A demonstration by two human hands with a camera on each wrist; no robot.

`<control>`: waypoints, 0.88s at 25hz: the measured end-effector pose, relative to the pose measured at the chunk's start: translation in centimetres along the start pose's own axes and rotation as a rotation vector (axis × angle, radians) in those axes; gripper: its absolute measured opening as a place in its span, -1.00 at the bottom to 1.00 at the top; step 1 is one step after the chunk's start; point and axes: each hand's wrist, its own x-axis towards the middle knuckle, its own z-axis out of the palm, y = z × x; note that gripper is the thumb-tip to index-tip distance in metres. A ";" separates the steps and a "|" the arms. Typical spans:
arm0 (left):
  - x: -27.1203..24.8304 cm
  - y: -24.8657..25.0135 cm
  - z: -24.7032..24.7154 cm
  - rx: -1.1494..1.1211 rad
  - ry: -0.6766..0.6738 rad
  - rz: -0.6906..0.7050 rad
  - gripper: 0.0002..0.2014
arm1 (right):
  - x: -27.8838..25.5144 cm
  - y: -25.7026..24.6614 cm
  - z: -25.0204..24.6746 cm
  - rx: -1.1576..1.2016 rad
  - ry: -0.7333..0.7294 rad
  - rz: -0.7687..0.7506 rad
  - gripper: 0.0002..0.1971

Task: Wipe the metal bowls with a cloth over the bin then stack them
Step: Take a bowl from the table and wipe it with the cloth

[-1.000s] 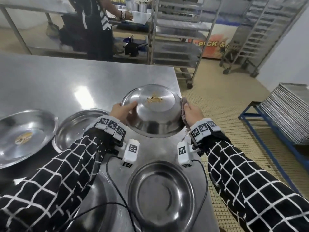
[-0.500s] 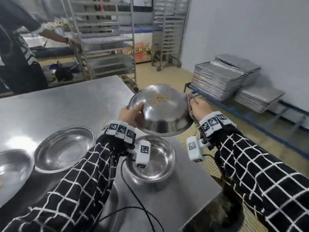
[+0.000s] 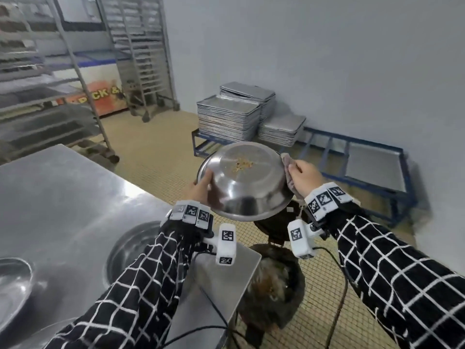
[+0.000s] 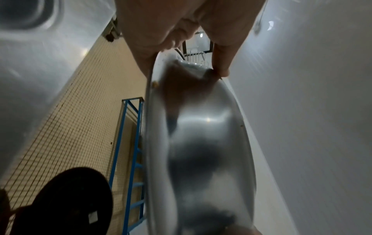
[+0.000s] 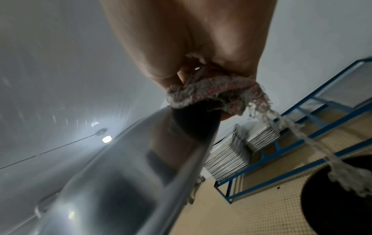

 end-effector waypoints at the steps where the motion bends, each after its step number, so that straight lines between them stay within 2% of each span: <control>1: 0.6 -0.1 0.9 0.057 -0.017 -0.005 -0.32 | 0.1 0.7 -0.8 -0.027 0.011 0.004 -0.66; 3: 1.5 -0.3 2.8 0.143 -0.026 0.019 -0.38 | 0.0 1.9 -2.5 -0.030 0.016 0.026 -0.73; 6: 3.3 -0.5 6.3 0.227 -0.015 0.038 -0.42 | 1.4 4.7 -4.4 -0.087 -0.005 0.049 -0.71; 10: 5.8 0.2 10.6 0.235 0.056 -0.016 -0.47 | 6.4 8.5 -5.1 -0.138 -0.023 -0.012 -0.72; 14: 8.7 0.3 13.2 0.347 0.077 -0.009 -0.71 | 11.6 11.1 -5.0 -0.150 -0.077 -0.053 -0.76; 16: 11.2 -0.5 14.0 0.337 0.096 -0.037 -0.69 | 14.3 10.7 -5.1 -0.180 -0.048 -0.119 -0.76; 17: 12.4 -0.9 14.1 0.264 0.098 -0.078 -0.61 | 15.6 10.1 -5.1 -0.199 -0.025 -0.171 -0.74; 19: 15.6 -2.8 13.9 0.136 0.165 -0.166 -0.32 | 18.2 8.5 -4.6 -0.219 -0.030 -0.299 -0.72; 20: 15.8 -2.8 13.9 0.095 0.184 -0.177 -0.31 | 19.1 7.6 -4.1 -0.200 -0.054 -0.356 -0.73; 22: 13.9 -1.0 14.3 0.105 0.255 -0.177 -0.61 | 20.9 5.8 -2.4 -0.087 -0.164 -0.419 -0.71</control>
